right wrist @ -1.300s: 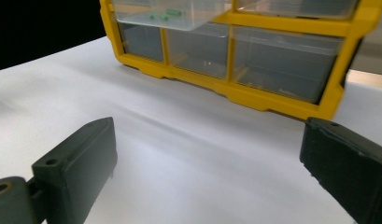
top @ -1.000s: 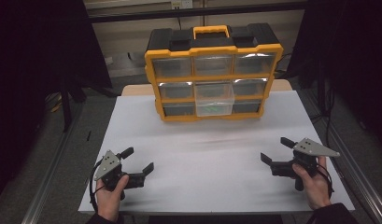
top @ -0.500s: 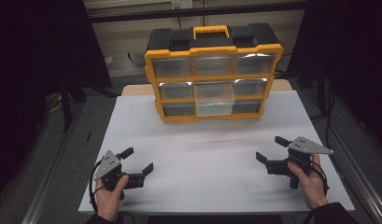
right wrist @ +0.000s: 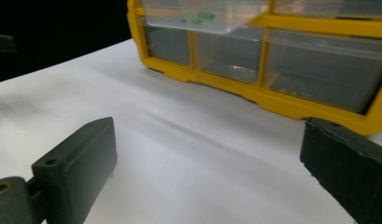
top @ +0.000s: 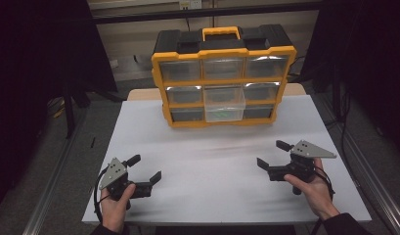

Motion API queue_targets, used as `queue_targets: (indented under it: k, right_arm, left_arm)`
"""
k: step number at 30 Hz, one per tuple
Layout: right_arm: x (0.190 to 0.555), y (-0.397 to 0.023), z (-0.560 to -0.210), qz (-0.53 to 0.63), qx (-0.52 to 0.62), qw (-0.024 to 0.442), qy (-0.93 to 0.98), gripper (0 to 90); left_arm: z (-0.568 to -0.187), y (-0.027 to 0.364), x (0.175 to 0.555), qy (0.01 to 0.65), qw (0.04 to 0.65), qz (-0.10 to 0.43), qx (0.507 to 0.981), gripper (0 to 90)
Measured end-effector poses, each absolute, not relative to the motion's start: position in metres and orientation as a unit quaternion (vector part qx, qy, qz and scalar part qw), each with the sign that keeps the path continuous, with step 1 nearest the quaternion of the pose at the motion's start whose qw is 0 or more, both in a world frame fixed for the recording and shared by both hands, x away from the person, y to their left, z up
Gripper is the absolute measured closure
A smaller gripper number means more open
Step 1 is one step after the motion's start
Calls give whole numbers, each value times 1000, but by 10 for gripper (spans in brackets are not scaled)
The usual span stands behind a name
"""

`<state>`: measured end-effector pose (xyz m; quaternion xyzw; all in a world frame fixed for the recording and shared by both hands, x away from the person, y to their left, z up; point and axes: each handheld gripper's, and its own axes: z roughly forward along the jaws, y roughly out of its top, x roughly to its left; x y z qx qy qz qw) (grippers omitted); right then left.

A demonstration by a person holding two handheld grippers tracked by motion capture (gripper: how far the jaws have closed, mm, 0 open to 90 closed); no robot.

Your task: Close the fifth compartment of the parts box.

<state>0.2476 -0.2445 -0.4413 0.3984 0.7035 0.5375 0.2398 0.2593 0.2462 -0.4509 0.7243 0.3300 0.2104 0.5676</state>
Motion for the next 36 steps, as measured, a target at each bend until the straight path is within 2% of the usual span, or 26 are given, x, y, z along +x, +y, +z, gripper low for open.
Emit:
queue_targets:
  k: [6, 18, 34, 36]
  right_arm:
    - [251, -237, -439, 549, 386, 234, 704, 34]
    - [260, -217, -430, 565, 365, 222, 706, 108]
    - [274, -192, -419, 576, 328, 217, 717, 334]
    - [275, -190, -417, 579, 320, 215, 719, 391]
  left_arm:
    - [-451, 246, 259, 328, 568, 209, 725, 27]
    - [-451, 245, 259, 330, 568, 209, 724, 26]
    - [-450, 245, 259, 326, 568, 208, 726, 26]
    - [-450, 244, 259, 327, 570, 207, 724, 27]
